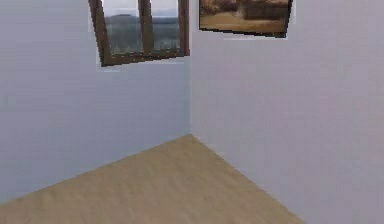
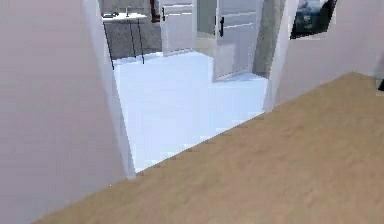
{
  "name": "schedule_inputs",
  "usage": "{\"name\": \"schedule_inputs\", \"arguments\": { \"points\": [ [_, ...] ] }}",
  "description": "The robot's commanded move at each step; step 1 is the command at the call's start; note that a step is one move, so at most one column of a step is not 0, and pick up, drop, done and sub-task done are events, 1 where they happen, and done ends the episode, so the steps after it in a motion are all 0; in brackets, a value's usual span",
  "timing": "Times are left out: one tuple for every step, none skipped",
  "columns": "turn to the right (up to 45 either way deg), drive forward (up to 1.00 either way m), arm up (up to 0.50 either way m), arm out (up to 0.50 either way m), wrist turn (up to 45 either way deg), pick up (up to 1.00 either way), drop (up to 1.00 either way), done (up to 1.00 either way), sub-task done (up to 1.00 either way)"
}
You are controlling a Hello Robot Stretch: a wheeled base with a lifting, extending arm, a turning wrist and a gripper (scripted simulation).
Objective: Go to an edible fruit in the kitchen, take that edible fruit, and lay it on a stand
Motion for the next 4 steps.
{"name": "schedule_inputs", "arguments": {
  "points": [
    [-33.0,0.00,0.00,0.00,0.0,0.00,0.00,0.00,0.00],
    [0.0,0.80,0.00,0.00,0.0,0.00,0.00,0.00,0.00],
    [-45.0,0.00,0.00,0.00,0.0,0.00,0.00,0.00,0.00],
    [-3.0,0.00,0.00,0.00,0.0,0.00,0.00,0.00,0.00]
  ]
}}
